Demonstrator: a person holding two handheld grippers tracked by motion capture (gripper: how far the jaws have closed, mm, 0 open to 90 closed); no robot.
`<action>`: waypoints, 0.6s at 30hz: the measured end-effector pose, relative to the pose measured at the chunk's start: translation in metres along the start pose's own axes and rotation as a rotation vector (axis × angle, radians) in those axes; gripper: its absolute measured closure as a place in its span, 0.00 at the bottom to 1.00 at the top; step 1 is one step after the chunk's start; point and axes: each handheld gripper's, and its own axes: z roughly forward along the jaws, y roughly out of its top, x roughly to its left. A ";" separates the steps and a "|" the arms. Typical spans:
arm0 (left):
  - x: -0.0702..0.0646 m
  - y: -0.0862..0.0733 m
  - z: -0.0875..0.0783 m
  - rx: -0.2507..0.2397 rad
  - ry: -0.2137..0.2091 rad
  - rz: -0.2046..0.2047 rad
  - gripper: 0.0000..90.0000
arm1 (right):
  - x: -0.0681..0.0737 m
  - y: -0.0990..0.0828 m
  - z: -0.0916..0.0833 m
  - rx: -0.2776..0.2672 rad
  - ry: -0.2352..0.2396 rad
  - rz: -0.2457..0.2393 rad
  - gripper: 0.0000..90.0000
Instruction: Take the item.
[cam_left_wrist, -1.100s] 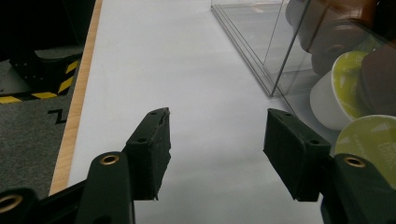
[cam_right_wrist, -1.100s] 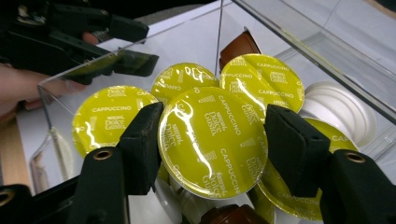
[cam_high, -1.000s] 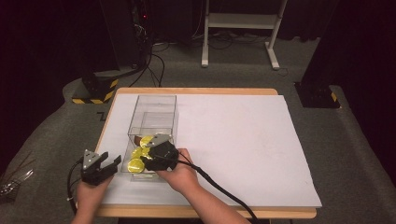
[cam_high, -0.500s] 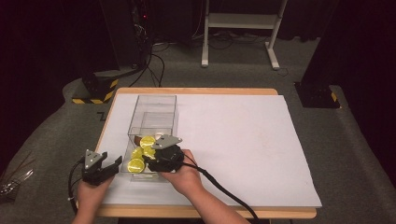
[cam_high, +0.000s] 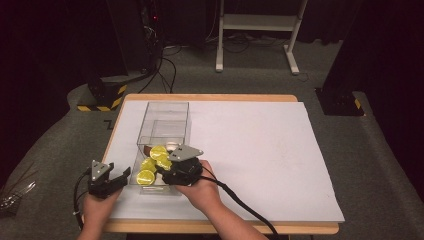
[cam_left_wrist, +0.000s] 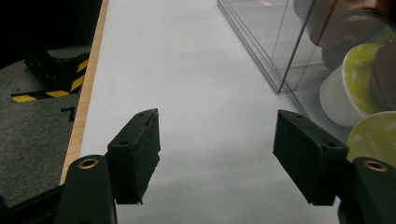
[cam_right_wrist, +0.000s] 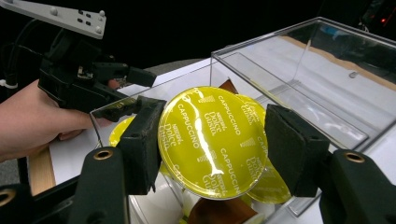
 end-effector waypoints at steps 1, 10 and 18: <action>0.000 0.000 0.000 0.000 0.000 0.000 0.35 | 0.000 0.000 0.000 0.000 0.000 0.000 0.44; 0.000 0.000 0.000 0.002 -0.001 0.009 0.35 | -0.009 -0.002 -0.018 -0.020 -0.032 0.003 0.44; -0.001 -0.001 0.000 0.008 -0.004 0.013 0.36 | -0.018 -0.010 -0.031 -0.025 -0.060 0.015 0.44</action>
